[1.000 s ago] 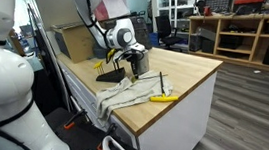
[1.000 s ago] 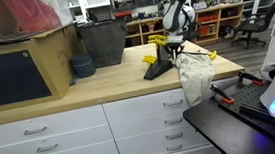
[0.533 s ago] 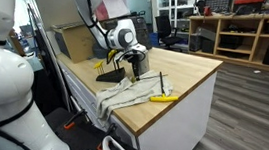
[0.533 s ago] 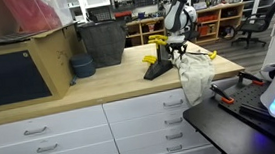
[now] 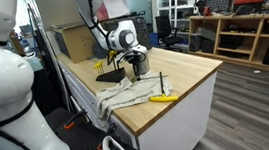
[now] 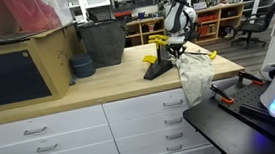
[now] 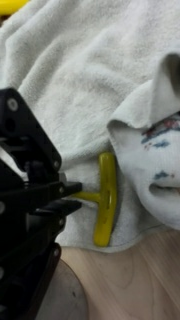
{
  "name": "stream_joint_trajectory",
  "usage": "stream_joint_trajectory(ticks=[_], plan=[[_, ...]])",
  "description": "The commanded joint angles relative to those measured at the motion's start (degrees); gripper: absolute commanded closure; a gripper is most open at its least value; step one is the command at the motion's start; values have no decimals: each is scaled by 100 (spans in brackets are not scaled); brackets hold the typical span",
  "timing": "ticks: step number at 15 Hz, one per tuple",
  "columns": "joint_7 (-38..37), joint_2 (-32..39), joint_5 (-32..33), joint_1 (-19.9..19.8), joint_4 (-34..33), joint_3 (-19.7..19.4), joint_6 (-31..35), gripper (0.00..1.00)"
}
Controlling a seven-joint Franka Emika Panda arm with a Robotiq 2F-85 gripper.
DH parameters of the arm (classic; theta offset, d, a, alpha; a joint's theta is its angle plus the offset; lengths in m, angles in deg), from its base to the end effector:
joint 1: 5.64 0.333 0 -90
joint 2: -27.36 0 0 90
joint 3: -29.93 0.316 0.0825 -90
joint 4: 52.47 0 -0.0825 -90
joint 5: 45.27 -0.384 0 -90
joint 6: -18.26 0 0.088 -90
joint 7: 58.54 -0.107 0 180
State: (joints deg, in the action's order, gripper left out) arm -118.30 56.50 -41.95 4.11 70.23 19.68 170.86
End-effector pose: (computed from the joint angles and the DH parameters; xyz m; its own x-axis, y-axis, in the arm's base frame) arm 0.5705 -0.0050 0.1677 0.5580 -0.8230 0.1060 -0.8295 -0.5566 0.0446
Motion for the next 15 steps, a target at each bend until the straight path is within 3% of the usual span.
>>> stream_joint_trajectory(ticks=[1, 9, 15], plan=[[46, -202, 50, 15, 75, -79, -10, 100], [703, -1636, -100, -440, 661, -49, -427, 98], [1013, -2130, 9, -680, 1009, 97, -872, 98]])
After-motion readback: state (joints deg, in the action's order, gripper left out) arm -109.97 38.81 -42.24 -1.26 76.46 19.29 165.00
